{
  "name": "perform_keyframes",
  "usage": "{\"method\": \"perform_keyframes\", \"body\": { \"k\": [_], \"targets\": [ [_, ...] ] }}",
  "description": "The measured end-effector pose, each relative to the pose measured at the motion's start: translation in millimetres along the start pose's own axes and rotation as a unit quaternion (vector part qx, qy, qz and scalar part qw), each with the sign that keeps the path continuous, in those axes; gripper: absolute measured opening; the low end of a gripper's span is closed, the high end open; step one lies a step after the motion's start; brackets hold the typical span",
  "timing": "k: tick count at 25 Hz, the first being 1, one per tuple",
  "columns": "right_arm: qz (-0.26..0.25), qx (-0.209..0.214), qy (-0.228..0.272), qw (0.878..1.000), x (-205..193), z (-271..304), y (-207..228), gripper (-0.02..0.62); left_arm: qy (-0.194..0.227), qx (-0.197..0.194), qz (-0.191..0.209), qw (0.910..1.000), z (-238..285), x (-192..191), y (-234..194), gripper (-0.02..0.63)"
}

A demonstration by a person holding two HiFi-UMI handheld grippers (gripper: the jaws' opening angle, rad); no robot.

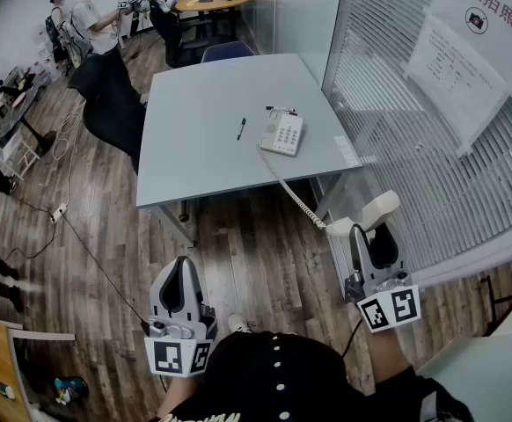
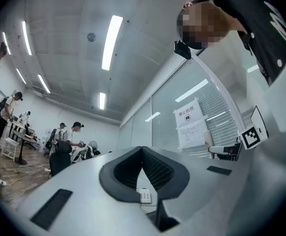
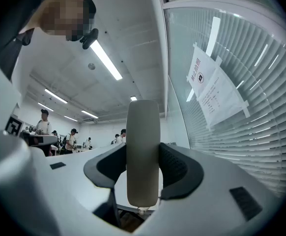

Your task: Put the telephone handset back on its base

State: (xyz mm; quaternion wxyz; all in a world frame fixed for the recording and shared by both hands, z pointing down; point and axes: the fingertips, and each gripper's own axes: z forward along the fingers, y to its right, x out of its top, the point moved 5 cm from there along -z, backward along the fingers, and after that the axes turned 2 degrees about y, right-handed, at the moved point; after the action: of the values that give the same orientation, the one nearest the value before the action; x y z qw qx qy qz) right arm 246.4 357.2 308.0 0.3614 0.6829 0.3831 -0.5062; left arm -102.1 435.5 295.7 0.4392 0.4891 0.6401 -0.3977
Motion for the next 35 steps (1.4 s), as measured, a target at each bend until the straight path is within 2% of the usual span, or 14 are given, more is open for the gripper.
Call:
{"method": "perform_keyframes", "body": {
  "k": [12, 29, 35],
  "targets": [
    [0.001, -0.002, 0.012, 1.000, 0.8, 5.6, -9.8, 0.224, 0.000, -0.010, -0.007, 0.9999, 7.0, -5.4, -14.7, 0.014],
    [-0.001, -0.052, 0.011, 0.999, -21.0, 26.5, -50.6, 0.222, -0.006, -0.047, -0.018, 0.9987, 19.9, -19.4, -82.9, 0.014],
    [0.000, -0.053, 0.006, 0.999, -25.5, 33.6, -49.2, 0.222, -0.009, -0.046, -0.027, 0.9985, 26.0, -26.4, -85.6, 0.014]
  ]
}}
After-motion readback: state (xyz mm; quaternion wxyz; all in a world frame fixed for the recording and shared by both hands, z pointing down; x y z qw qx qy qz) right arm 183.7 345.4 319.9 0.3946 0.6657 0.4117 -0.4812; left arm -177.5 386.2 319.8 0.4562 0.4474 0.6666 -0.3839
